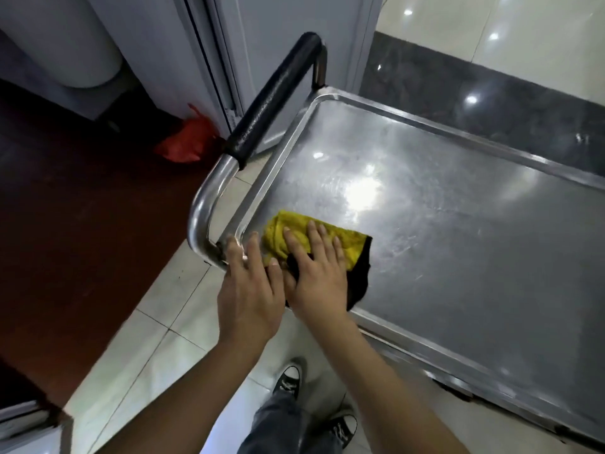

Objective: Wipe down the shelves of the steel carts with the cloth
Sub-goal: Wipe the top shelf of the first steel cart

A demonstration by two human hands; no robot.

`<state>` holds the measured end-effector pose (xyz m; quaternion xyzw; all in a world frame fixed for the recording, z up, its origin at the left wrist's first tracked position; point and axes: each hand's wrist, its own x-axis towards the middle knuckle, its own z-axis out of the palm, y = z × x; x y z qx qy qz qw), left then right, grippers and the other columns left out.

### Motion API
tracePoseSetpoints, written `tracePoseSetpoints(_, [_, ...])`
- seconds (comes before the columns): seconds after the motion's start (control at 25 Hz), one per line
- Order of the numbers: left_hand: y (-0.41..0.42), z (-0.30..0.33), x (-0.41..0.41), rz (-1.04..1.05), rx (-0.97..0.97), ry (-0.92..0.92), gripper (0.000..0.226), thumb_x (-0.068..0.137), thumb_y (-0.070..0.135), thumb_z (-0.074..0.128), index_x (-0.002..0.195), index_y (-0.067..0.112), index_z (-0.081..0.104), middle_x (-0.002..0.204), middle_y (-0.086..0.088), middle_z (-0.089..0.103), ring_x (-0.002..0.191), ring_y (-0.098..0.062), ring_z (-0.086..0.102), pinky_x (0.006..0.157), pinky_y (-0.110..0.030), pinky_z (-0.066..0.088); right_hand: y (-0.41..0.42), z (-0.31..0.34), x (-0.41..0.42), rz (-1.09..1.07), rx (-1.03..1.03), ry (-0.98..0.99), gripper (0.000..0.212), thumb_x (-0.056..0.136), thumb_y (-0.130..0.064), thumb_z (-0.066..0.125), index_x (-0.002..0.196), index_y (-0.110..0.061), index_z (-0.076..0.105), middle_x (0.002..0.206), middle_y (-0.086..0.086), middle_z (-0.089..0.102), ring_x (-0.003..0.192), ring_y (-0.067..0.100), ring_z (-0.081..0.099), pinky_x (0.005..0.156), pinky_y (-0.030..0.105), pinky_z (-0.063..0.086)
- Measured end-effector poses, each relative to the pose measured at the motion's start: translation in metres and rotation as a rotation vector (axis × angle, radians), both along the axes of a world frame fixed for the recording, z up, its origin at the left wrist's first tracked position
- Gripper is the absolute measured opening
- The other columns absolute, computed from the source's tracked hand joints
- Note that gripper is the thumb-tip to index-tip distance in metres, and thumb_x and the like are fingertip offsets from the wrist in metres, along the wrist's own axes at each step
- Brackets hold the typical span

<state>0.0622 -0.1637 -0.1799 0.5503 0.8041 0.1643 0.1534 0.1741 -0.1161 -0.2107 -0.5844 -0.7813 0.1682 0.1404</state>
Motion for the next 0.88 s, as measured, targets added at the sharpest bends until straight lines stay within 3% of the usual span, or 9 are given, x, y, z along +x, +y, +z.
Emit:
tracePoseSetpoints(0.12, [0.002,0.005,-0.001,-0.001,-0.040,-0.005,0.058,0.106,0.039,0.029,0.157,0.014,0.022,0.166,-0.023,0.009,0.132,-0.043,0.052,0.089,-0.046,0.057,0.029,-0.005,-0.033,0.074,-0.037,0.003,0.056,0.102,-0.051,0.041,0.156,-0.038,0.033,0.169,0.006,0.016,0.157,0.023,0.009,0.127,0.042,-0.001])
tracePoseSetpoints(0.24, [0.002,0.005,-0.005,-0.033,-0.092,0.046,0.059,0.106,0.036,0.029,0.158,0.010,0.019,0.165,-0.026,0.007,0.135,-0.043,0.048,0.094,-0.044,0.056,0.059,-0.007,-0.046,0.045,-0.011,-0.012,0.057,0.101,-0.052,0.043,0.155,-0.037,0.035,0.168,0.005,0.021,0.157,0.022,0.012,0.127,0.044,0.004])
tracePoseSetpoints(0.4, [0.003,0.005,-0.007,-0.106,-0.137,0.180,0.060,0.103,0.034,0.035,0.155,0.006,0.027,0.161,-0.028,0.020,0.132,-0.039,0.051,0.096,-0.040,0.054,0.083,-0.007,-0.033,-0.044,0.021,-0.041,0.056,0.101,-0.051,0.044,0.155,-0.037,0.036,0.167,0.004,0.024,0.156,0.021,0.015,0.126,0.045,0.008])
tracePoseSetpoints(0.52, [0.026,-0.001,-0.012,-0.176,-0.111,0.247,0.057,0.100,0.032,0.034,0.151,0.008,0.034,0.160,-0.022,0.029,0.142,-0.037,0.039,0.113,-0.050,0.040,0.070,-0.008,-0.022,-0.063,0.039,-0.041,0.058,0.099,-0.052,0.045,0.155,-0.037,0.036,0.167,0.003,0.025,0.156,0.020,0.016,0.127,0.044,0.010])
tracePoseSetpoints(0.68, [0.052,-0.020,-0.014,-0.225,-0.065,0.204,0.066,0.103,0.044,0.021,0.161,0.015,0.013,0.168,-0.014,0.013,0.156,-0.031,0.010,0.126,-0.051,0.009,0.077,-0.009,-0.007,-0.015,0.028,-0.020,0.056,0.098,-0.053,0.044,0.153,-0.040,0.039,0.166,0.002,0.029,0.155,0.019,0.019,0.128,0.039,0.009])
tracePoseSetpoints(0.88, [0.055,-0.035,-0.014,-0.247,-0.040,0.270,0.072,0.103,0.056,0.020,0.163,0.018,0.010,0.169,-0.015,0.011,0.157,-0.030,0.007,0.126,-0.050,0.005,0.174,-0.001,0.033,-0.139,-0.002,-0.042,0.055,0.098,-0.048,0.052,0.151,-0.037,0.043,0.164,0.005,0.031,0.152,0.026,0.026,0.126,0.042,0.013])
